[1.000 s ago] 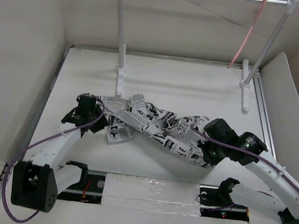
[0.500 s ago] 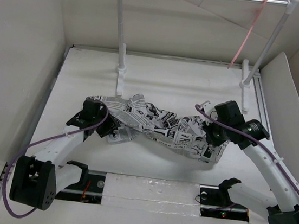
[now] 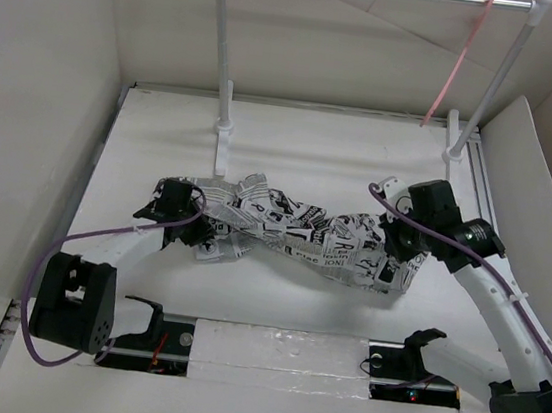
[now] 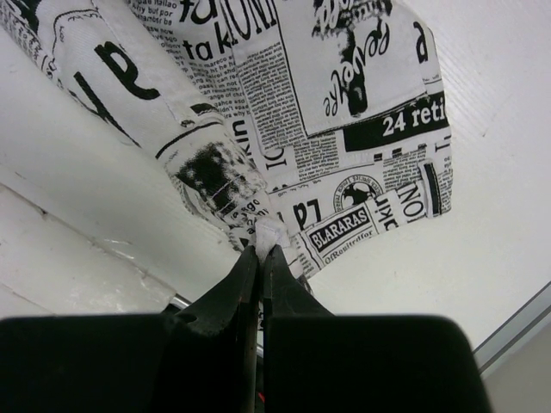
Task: Place the trousers on the hanger
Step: Flatten out the trousers at the center of the board.
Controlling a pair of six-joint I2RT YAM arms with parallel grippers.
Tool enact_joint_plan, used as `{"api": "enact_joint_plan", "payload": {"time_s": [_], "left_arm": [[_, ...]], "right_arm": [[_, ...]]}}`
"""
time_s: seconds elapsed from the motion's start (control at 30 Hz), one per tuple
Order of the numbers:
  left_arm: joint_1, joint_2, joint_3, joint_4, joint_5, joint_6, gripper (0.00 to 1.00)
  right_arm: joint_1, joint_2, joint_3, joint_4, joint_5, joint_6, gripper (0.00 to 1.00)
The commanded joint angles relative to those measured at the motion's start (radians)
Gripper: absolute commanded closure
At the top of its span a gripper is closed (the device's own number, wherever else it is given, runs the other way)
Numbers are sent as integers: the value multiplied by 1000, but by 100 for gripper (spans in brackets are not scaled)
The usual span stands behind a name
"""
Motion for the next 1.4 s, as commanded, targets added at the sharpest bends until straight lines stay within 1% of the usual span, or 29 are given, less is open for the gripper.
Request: {"api": "enact_joint_plan", "payload": {"time_s": [0.0, 0.03, 0.07, 0.17, 0.2, 0.27, 0.3, 0.4, 0.47, 0.57, 0.6, 0.63, 0.7, 0.77, 0.83, 0.87, 0.9, 0.93, 0.97, 1.0, 1.03, 1.07, 1.13, 1.17, 1.2, 1.23, 1.3, 1.33, 1.37], "left_arm": [[-1, -7, 38, 37, -50, 39, 89], [-1, -12, 66, 19, -63, 59, 98], [-1, -20, 108, -10, -79, 72, 100], [10, -41, 347, -133, -100, 152, 100], [10, -43, 508, -220, -115, 175, 100], [10, -56, 660, -312, -210, 244, 100], [20, -66, 781, -389, -241, 264, 100], [42, -128, 905, -504, -379, 329, 100], [42, -196, 905, -541, -519, 340, 100], [42, -303, 777, -613, -692, 249, 100], [42, -338, 737, -615, -717, 229, 100], [42, -368, 700, -617, -767, 211, 100], [42, -455, 591, -635, -838, 151, 100], [42, -513, 545, -644, -939, 93, 100], [42, -532, 523, -638, -979, 82, 83], [42, -534, 525, -640, -984, 68, 58], [42, -532, 531, -652, -990, 54, 44], [42, -529, 534, -659, -1002, 37, 18], [42, -524, 538, -663, -1001, 19, 11], [42, -523, 538, -647, -995, 27, 8], [42, -523, 534, -615, -952, 49, 6], [42, -517, 528, -580, -923, 101, 10], [42, -494, 522, -505, -866, 135, 14], [42, -430, 512, -391, -785, 243, 16], [42, -429, 512, -390, -784, 244, 17], [42, -396, 512, -368, -683, 263, 17], [33, -243, 538, -342, -572, 292, 17], [7, -194, 549, -339, -535, 290, 17], [-69, -91, 558, -334, -544, 287, 17]], "right_arm": [[-17, -14, 43, 58, -9, -20, 100], [-18, -22, 38, 59, -10, -23, 100], [-18, -25, 30, 61, -12, -26, 100], [-37, -37, 32, 47, -12, -36, 100], [-37, -40, 42, 36, -16, -43, 100], [-37, -57, 56, 13, -51, -46, 100], [-37, -66, 53, -5, -73, -48, 100], [-7, -111, 11, -37, -188, -59, 100], [40, -143, -83, -48, -269, -60, 100], [233, -168, -207, -34, -314, 9, 100], [234, -165, -227, -36, -320, 29, 100], [293, -160, -240, -37, -322, 39, 100], [337, -149, -249, -22, -328, 70, 100], [375, -136, -255, -23, -294, 81, 100], [384, -108, -249, -72, -259, 63, 100], [393, -103, -243, -91, -240, 60, 100], [394, -108, -240, -108, -243, 61, 100], [394, -120, -240, -114, -246, 66, 95], [394, -125, -232, -135, -233, 70, 66], [394, -129, -209, -142, -204, 64, 54], [394, -134, -195, -139, -185, 72, 47], [394, -140, -177, -132, -135, 78, 35], [305, -122, -116, -100, -108, 72, 32], [212, -69, -94, -17, -84, 44, 34], [158, -68, -94, -16, -84, 44, 34], [97, -48, -91, 16, -79, 40, 37], [-32, 10, -114, 160, -73, 40, 67], [-173, 28, -129, 209, -85, 44, 86], [-239, 47, -175, 258, -110, 62, 100]]}}
